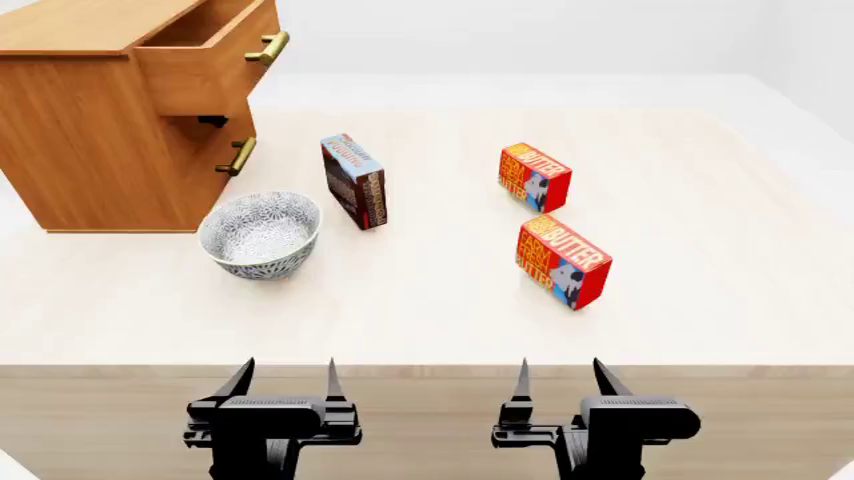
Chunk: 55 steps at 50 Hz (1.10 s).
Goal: Put the butter at the front in the top drawer of the cabinet and close it.
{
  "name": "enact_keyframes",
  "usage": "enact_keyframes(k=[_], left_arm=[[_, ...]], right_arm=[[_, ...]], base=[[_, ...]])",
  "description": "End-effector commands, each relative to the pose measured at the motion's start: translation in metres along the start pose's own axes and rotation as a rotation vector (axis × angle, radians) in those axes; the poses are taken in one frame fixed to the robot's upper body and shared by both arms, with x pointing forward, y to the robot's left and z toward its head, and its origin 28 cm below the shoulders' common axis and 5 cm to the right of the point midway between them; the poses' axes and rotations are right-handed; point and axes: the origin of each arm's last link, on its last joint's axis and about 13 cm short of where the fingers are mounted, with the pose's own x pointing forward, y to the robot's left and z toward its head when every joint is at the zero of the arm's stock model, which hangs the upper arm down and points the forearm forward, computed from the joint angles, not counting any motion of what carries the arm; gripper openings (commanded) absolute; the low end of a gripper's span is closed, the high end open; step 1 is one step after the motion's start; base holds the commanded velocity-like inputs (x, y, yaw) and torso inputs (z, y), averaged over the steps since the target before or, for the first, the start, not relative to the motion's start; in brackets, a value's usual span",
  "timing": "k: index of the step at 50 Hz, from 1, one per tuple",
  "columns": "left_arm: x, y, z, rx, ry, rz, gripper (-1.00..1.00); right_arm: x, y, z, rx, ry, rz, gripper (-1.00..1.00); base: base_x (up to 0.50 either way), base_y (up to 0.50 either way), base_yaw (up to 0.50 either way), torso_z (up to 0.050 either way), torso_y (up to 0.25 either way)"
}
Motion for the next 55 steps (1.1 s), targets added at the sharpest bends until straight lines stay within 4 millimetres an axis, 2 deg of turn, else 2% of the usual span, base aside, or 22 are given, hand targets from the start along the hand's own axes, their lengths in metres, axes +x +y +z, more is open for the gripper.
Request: enact_keyframes(k=[1,6,13,23,29,35,41,48,55], left_arm=[[0.0,0.0,0.0,0.003,-0.002,0.0,1.0],[-0.001,0.0,0.0,0.02,-0.009,-0.004,1.0],[-0.001,0.0,0.003,-0.018,-0.017,-0.012,1.0],[-0.008,0.007,0.026,-0.016,-0.014,-0.036,1.0],[-0.003,0.011,0.061,-0.017,-0.044,-0.039,1.0],[0.005,0.018,0.106,0.017,-0.082,-0.059,1.0],[0.013,0.022,0.139,0.059,-0.102,-0.096,1.0],[0.026,0.03,0.193,0.048,-0.11,-0.131,1.0],[0.044,0.035,0.235,0.087,-0.145,-0.125,1.0]], right_arm=[[0.0,0.0,0.0,0.0,0.0,-0.002,1.0],[-0.001,0.0,0.0,-0.008,-0.001,-0.011,1.0],[0.0,0.0,0.0,-0.026,0.002,-0.014,1.0],[0.002,0.001,0.019,-0.031,-0.003,-0.034,1.0],[0.013,-0.003,0.05,-0.032,-0.014,-0.058,1.0],[0.028,-0.011,0.086,-0.043,-0.031,-0.073,1.0],[0.039,-0.018,0.115,-0.066,-0.029,-0.077,1.0],[0.058,-0.027,0.163,-0.107,-0.008,-0.05,1.0],[0.079,-0.034,0.208,-0.163,-0.03,-0.068,1.0]], base=[[0.0,0.0,0.0,0.0,0.0],[0.0,0.0,0.0,0.0,0.0],[0.0,0.0,0.0,0.049,0.0],[0.0,0.0,0.0,0.05,0.0],[0.0,0.0,0.0,0.05,0.0],[0.0,0.0,0.0,0.05,0.0],[0.0,0.0,0.0,0.05,0.0],[0.0,0.0,0.0,0.05,0.0],[0.0,0.0,0.0,0.05,0.0]])
